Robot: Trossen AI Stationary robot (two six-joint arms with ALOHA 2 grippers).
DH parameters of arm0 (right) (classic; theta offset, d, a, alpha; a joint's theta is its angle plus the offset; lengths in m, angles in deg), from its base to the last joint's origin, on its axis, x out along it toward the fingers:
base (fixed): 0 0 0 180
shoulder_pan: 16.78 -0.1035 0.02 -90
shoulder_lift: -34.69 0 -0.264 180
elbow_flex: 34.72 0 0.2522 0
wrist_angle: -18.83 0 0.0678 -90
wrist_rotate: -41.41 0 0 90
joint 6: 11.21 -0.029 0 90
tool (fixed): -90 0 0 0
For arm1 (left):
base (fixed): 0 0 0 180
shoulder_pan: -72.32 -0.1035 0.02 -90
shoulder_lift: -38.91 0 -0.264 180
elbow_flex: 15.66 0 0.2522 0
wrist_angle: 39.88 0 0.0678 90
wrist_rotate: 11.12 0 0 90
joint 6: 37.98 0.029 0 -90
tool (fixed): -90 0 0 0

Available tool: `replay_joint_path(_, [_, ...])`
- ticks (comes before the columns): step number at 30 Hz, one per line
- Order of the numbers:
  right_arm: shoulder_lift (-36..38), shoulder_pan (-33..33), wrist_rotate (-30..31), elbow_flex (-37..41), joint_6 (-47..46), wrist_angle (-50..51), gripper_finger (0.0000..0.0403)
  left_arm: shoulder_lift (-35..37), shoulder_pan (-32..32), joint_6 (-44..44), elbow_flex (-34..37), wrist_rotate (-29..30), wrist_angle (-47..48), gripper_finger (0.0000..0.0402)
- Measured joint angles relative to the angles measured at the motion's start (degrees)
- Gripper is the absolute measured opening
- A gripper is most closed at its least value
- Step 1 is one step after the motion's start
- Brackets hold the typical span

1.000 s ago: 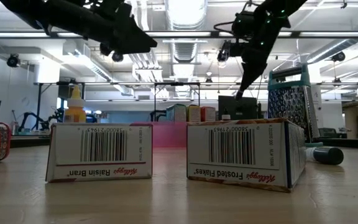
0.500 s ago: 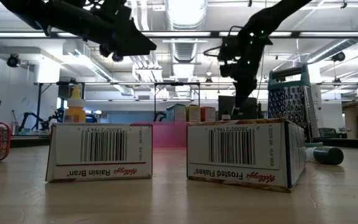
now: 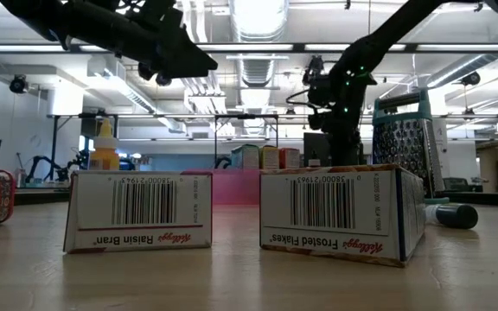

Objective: Pick & Place Kitchen Items
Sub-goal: Put the red food coloring bottle into the orange bin

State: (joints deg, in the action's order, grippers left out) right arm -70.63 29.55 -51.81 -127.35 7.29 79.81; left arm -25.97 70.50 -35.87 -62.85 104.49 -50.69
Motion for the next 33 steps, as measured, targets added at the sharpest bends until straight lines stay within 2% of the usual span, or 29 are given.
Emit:
replay_joint_path(6, [-1.81, 0.67, -0.22, 0.71, 0.20, -2.51, 0.0058, 0.00, 0.00, -0.60, 0.04, 0.00, 0.63, 0.0248])
replay_joint_path(14, [-1.79, 0.85, -0.19, 4.20, 0.01, -6.18, 0.0081, 0.00, 0.00, -1.11, 0.04, 0.00, 1.11, 0.0248])
replay_joint_path(24, [-1.78, 1.23, 0.24, 5.29, 0.36, -9.25, 0.0058, 0.00, 0.00, -2.28, 0.04, -0.02, 1.06, 0.0248])
replay_joint_path(33, [-1.77, 1.41, 0.30, 5.92, 0.77, -9.34, 0.0092, 0.00, 0.00, -2.39, 0.04, -0.02, 1.06, 0.0248])
